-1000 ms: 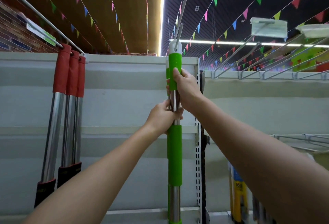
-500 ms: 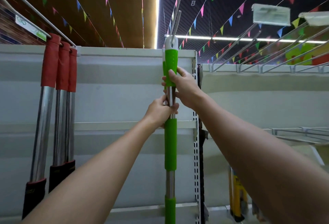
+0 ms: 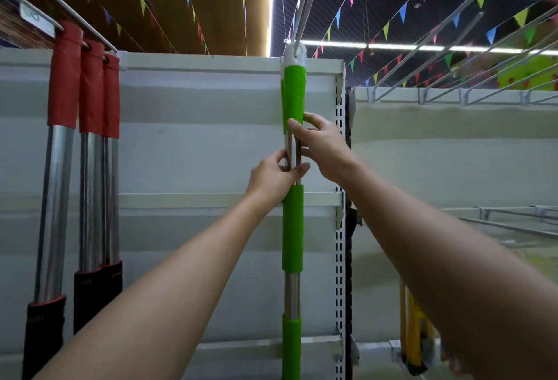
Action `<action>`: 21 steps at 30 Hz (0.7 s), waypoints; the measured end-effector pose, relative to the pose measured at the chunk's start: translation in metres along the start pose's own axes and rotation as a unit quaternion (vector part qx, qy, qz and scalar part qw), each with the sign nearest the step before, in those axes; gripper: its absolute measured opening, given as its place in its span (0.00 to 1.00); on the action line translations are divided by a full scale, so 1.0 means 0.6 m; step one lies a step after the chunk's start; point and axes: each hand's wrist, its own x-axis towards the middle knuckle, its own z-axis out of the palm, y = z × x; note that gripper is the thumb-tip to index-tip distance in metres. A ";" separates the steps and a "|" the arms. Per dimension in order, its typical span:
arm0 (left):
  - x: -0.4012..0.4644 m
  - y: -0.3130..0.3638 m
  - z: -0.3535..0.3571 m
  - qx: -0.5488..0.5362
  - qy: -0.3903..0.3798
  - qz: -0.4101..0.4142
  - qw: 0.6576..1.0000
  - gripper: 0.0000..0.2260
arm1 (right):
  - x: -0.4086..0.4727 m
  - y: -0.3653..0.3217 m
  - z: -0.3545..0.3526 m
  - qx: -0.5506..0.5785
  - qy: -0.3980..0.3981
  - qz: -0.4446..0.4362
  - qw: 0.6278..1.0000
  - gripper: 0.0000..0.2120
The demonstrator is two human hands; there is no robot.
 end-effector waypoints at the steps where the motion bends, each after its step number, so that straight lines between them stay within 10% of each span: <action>1: 0.001 -0.003 0.003 -0.005 0.016 -0.007 1.000 0.18 | -0.002 0.008 -0.004 0.003 -0.002 0.006 1.000 0.16; 21: -0.070 -0.118 0.018 -0.076 -0.043 -0.073 0.993 0.26 | -0.114 0.118 -0.011 0.028 -0.058 0.091 0.994 0.30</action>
